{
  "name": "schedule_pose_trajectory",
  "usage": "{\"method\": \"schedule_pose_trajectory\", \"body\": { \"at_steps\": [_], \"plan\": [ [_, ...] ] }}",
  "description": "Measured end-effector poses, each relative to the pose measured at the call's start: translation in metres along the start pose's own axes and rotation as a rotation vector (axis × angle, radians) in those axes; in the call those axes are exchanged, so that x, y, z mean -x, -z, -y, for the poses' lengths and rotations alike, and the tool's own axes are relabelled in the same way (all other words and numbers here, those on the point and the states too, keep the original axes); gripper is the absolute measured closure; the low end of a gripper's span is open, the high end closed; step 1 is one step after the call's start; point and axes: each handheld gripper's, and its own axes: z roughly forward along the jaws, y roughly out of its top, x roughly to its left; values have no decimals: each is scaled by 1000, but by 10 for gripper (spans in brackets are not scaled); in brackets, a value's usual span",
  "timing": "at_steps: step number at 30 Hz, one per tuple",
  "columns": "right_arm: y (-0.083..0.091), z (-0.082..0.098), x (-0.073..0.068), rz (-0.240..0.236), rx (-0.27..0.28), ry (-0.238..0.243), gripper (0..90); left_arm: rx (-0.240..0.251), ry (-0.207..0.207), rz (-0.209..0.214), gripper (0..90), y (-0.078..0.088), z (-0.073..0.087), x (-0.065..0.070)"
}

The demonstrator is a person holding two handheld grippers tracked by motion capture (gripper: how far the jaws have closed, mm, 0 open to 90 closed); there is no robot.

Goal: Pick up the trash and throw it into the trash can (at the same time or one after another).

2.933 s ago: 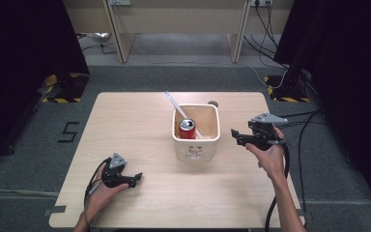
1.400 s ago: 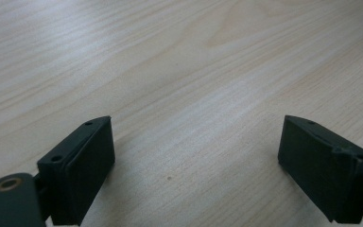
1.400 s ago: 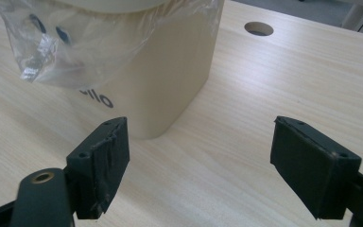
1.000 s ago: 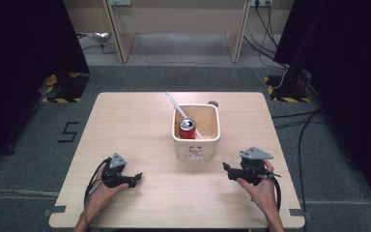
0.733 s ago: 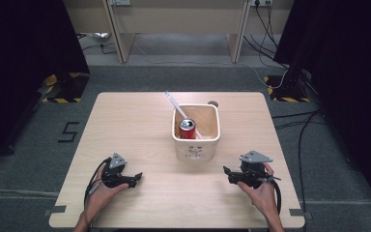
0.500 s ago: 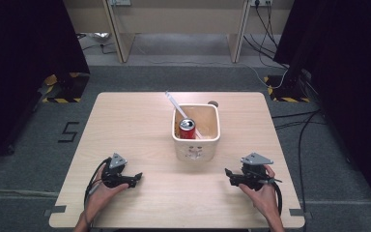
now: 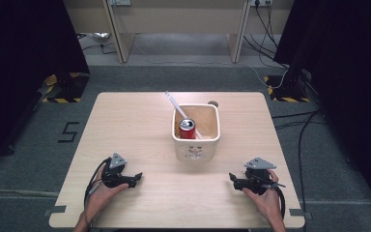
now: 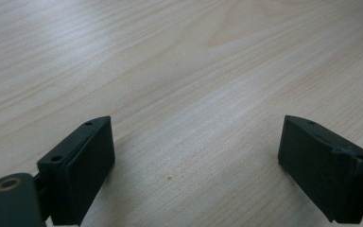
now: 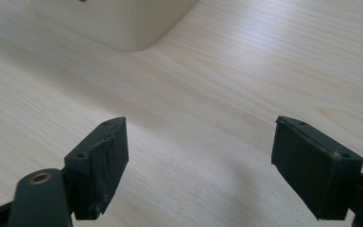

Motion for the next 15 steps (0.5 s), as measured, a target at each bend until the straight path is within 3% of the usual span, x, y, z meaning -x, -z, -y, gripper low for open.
{"method": "schedule_pose_trajectory", "body": {
  "at_steps": [8,15],
  "plan": [
    [3,11,1,6,-13,-36,157,0,0,0,108,0,0,0],
    [7,18,-1,11,-21,-41,158,0,0,0,108,0,0,0]
  ]
}}
